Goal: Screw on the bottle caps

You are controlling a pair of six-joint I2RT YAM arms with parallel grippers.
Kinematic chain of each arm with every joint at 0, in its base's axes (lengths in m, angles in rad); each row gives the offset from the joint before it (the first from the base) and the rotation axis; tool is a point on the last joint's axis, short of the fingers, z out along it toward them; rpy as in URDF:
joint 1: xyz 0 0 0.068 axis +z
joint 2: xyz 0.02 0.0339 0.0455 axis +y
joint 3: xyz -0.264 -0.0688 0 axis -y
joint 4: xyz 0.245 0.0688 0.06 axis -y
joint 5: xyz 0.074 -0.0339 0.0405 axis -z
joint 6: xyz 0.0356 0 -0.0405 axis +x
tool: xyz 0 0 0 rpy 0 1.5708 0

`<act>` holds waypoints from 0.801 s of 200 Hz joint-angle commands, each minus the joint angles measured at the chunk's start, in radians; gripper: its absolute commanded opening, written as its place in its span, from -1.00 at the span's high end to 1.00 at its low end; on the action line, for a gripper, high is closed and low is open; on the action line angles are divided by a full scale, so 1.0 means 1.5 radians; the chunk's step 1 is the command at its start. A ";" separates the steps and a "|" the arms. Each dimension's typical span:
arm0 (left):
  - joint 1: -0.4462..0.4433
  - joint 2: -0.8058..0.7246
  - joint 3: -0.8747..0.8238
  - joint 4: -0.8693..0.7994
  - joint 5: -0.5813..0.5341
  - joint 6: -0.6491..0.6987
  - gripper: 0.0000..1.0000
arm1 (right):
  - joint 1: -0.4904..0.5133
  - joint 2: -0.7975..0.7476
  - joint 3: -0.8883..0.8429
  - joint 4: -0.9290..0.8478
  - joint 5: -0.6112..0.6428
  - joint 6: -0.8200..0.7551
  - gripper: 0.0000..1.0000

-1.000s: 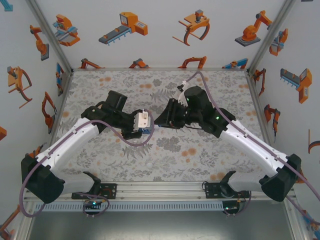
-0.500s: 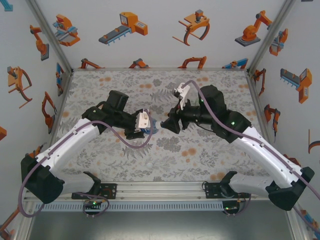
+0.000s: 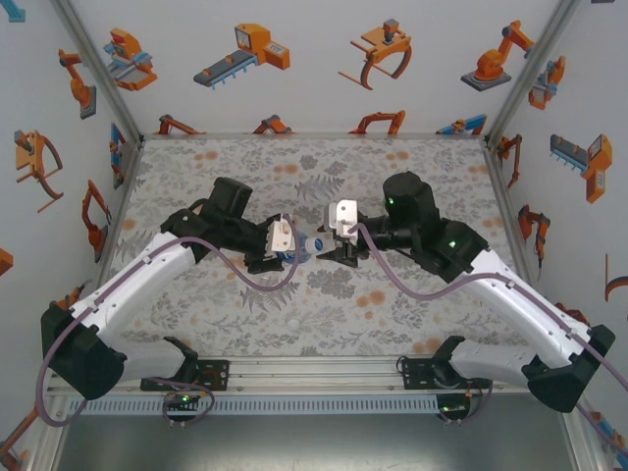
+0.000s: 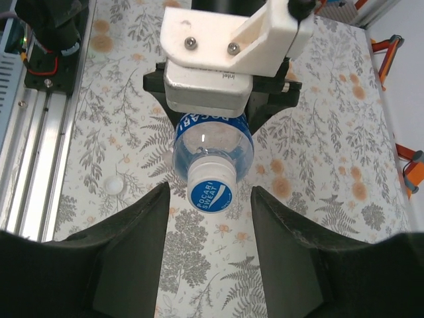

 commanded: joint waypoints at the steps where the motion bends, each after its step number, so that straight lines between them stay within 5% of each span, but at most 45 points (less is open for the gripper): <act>1: -0.001 -0.010 0.008 0.002 0.022 0.011 1.00 | 0.004 0.009 -0.009 0.023 -0.023 -0.031 0.06; 104: -0.001 -0.008 0.008 0.003 0.022 0.011 1.00 | 0.004 0.016 -0.024 0.045 -0.028 -0.023 0.30; 137: 0.000 -0.008 0.008 0.003 0.022 0.011 1.00 | 0.003 0.017 -0.025 0.041 -0.026 0.013 0.63; 160: 0.000 -0.007 0.008 0.003 0.021 0.012 1.00 | 0.004 0.012 -0.039 0.068 -0.005 0.149 0.89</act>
